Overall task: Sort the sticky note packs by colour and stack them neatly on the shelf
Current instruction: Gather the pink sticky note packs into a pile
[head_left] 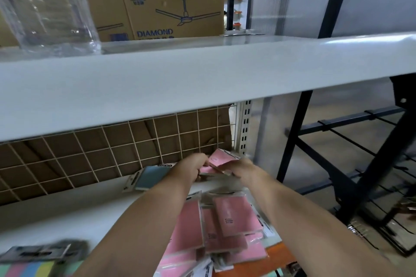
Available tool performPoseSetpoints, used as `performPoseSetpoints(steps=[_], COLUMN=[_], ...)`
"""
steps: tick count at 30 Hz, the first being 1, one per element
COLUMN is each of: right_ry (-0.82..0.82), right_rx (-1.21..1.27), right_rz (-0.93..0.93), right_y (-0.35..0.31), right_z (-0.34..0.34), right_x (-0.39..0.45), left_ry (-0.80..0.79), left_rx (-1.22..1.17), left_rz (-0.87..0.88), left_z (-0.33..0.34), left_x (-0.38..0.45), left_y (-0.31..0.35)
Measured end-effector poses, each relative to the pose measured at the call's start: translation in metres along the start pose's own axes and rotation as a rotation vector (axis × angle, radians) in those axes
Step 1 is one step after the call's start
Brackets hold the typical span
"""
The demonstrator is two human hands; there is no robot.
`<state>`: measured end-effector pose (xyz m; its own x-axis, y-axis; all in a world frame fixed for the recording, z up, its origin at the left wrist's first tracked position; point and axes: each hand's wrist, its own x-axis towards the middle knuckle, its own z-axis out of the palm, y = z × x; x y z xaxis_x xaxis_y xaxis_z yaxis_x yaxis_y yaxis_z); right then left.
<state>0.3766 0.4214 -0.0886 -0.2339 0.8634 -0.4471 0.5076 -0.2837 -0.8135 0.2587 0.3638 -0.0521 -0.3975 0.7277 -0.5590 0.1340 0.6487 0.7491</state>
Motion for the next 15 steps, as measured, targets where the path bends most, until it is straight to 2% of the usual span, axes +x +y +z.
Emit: performPoseSetpoints(steps=[5,7,10,15], right_ry=[-0.019,-0.053,-0.003,0.032], right_rx=[-0.137,-0.080,-0.045,0.212], right_rz=[0.047,0.024,0.003,0.031], right_y=[-0.013,-0.017,-0.023,-0.028], right_z=[-0.008,-0.011,-0.015,-0.018], right_x=[-0.013,-0.023,-0.035,-0.052], left_ry=[0.010,-0.002,-0.009,0.041], left_rx=[-0.126,-0.153,-0.134,-0.056], left_rz=[0.001,0.015,0.047,0.066], left_z=[-0.005,-0.007,-0.013,-0.026], left_x=[-0.010,-0.018,-0.037,-0.071], left_y=[-0.003,-0.002,0.000,0.004])
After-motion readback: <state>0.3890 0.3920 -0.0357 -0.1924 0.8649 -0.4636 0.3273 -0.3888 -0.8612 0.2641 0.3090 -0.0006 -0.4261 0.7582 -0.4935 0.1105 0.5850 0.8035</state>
